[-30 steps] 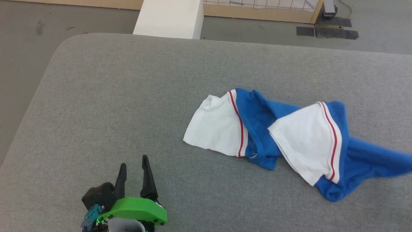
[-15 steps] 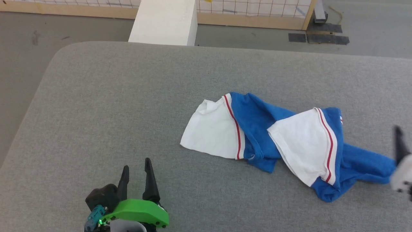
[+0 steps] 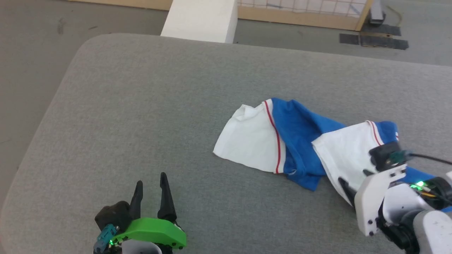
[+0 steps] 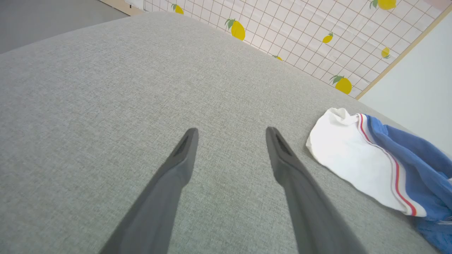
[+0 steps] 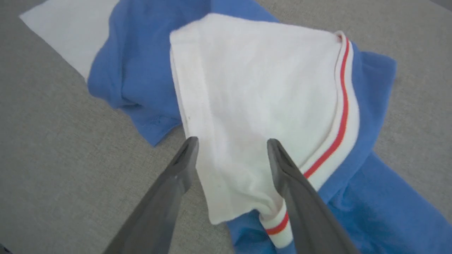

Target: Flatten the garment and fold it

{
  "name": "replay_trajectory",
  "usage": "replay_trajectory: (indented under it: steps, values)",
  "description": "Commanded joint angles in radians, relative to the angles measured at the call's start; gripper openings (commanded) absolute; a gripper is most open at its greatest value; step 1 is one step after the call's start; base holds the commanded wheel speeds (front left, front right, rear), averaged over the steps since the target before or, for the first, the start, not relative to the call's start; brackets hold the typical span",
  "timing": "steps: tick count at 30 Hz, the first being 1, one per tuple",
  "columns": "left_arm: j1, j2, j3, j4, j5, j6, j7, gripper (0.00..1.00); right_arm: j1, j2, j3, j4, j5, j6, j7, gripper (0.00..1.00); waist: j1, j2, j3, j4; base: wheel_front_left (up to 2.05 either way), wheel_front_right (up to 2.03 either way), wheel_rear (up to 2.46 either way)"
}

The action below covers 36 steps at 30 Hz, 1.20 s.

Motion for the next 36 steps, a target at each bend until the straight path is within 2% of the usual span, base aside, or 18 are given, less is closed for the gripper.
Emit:
replay_trajectory:
  steps: [1, 7, 8, 10, 11, 12, 18, 22, 23, 29, 35, 36]
  values:
    - [-0.014, -0.002, 0.000, -0.001, 0.003, -0.003, -0.005, 1.00, -0.009, -0.012, 0.017, 0.022, -0.008, -0.001, 0.005, 1.00, 0.0000, -0.0001, 0.018, 0.024, 0.00, 0.00, 0.00]
    - [-0.024, -0.002, -0.003, -0.007, -0.005, 0.001, -0.005, 1.00, -0.020, -0.023, 0.068, 0.109, -0.020, -0.001, 0.004, 1.00, 0.0000, -0.0001, 0.034, 0.050, 0.00, 0.00, 0.00]
    - [-0.025, -0.002, -0.004, -0.008, -0.006, 0.002, -0.005, 1.00, -0.021, -0.021, 0.070, 0.120, -0.020, -0.001, 0.001, 0.95, 0.0000, -0.0001, 0.035, 0.052, 0.00, 0.00, 0.00]
    - [-0.024, -0.002, -0.004, -0.009, -0.008, 0.005, -0.005, 1.00, -0.026, -0.011, 0.062, 0.128, -0.018, -0.001, -0.013, 0.35, 0.0000, -0.0001, 0.035, 0.052, 0.00, 0.00, 0.00]
    - [-0.024, -0.002, -0.003, -0.010, -0.009, 0.007, -0.005, 1.00, -0.030, -0.009, 0.061, 0.127, -0.019, -0.001, -0.020, 0.12, 0.0000, -0.0001, 0.035, 0.050, 0.00, 0.00, 0.00]
    - [-0.022, -0.002, 0.000, -0.012, -0.010, 0.009, -0.005, 1.00, -0.036, -0.006, 0.056, 0.123, -0.019, -0.001, -0.033, 0.00, 0.0000, -0.0001, 0.034, 0.045, 0.00, 0.00, 0.00]
    - [-0.011, -0.002, 0.008, -0.017, -0.006, 0.015, -0.005, 1.00, -0.068, 0.002, 0.051, 0.045, 0.004, -0.001, -0.054, 0.00, 0.0000, -0.0001, 0.025, 0.000, 0.00, 0.00, 0.00]
    - [-0.009, -0.002, 0.010, -0.019, -0.006, 0.015, -0.005, 1.00, -0.104, 0.007, 0.010, -0.034, 0.041, -0.001, -0.042, 0.00, 0.0000, -0.0001, 0.017, -0.039, 0.00, 0.00, 0.00]
    - [-0.010, -0.002, 0.009, -0.017, -0.003, 0.014, -0.005, 1.00, -0.134, 0.011, -0.062, -0.070, 0.062, -0.001, -0.021, 0.00, 0.0000, -0.0001, 0.018, -0.063, 0.00, 0.00, 0.00]
    - [-0.022, -0.002, 0.004, -0.022, 0.004, 0.013, -0.005, 1.00, -0.182, 0.012, -0.276, -0.095, 0.070, -0.001, 0.019, 0.00, 0.0000, -0.0001, 0.040, -0.084, 0.00, 0.00, 0.00]
    - [-0.037, -0.002, -0.004, -0.018, 0.016, 0.009, -0.005, 1.00, -0.198, -0.010, -0.523, 0.013, 0.004, -0.001, -0.010, 0.00, 0.0000, -0.0001, 0.076, -0.068, 0.00, 0.00, 0.00]
    - [-0.039, -0.002, -0.005, -0.018, 0.018, 0.010, -0.005, 1.00, -0.202, -0.019, -0.550, 0.035, -0.018, -0.001, -0.032, 0.27, 0.0000, -0.0001, 0.082, -0.065, 0.00, 0.00, 0.00]
